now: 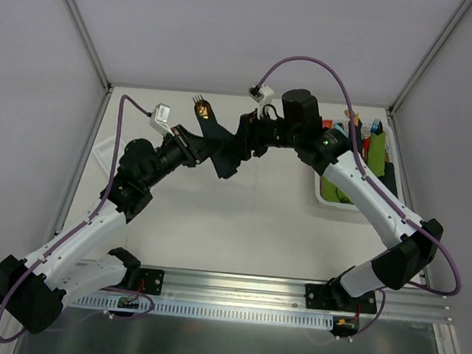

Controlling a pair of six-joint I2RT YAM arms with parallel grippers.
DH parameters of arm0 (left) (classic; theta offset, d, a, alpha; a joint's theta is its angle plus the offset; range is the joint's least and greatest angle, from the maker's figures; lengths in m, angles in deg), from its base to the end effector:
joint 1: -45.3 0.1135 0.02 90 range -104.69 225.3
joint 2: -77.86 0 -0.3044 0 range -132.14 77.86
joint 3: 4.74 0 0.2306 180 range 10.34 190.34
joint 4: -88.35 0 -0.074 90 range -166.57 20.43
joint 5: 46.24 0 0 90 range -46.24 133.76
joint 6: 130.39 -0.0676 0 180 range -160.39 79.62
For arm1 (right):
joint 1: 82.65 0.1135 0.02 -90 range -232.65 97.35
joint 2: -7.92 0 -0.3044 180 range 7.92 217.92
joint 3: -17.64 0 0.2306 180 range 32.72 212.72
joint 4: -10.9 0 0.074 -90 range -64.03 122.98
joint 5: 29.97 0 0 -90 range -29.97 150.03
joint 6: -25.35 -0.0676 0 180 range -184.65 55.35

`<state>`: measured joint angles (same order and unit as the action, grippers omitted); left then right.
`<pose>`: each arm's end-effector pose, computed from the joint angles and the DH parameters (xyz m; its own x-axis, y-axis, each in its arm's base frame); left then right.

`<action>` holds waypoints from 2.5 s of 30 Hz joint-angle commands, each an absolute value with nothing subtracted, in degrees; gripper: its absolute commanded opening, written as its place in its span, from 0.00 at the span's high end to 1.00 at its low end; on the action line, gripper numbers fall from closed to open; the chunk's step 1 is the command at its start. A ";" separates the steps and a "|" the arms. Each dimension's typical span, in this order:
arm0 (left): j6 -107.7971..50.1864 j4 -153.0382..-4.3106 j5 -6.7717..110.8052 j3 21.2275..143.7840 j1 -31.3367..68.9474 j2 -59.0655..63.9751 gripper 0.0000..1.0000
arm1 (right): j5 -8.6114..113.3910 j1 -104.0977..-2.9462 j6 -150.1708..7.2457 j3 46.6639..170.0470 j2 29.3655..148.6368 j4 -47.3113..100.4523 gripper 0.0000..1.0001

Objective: Place the utensils on the paper napkin and roll it up

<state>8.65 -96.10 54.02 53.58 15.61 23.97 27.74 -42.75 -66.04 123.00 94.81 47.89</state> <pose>0.1759 -0.1142 0.3989 -0.3956 -0.6298 -0.6684 0.5210 0.4455 -0.7281 0.2427 0.2500 0.4489 -0.2662 -0.1958 -0.9438 -0.9247 0.3285 0.1926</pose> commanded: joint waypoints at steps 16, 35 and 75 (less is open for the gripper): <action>9.98 -104.78 57.99 56.39 14.98 24.69 1.00 | 26.63 -41.87 -65.61 121.32 94.41 44.61 0.38; 11.82 -110.05 62.21 56.04 14.98 22.84 1.00 | 22.16 -42.84 -66.31 123.16 95.55 44.17 0.27; 7.44 -104.99 58.79 58.32 14.98 25.73 0.70 | 5.80 -48.11 -84.16 114.90 93.53 26.41 1.00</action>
<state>12.21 -108.45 62.34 53.82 15.39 21.72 5.33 -46.81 -83.74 114.70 95.62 28.32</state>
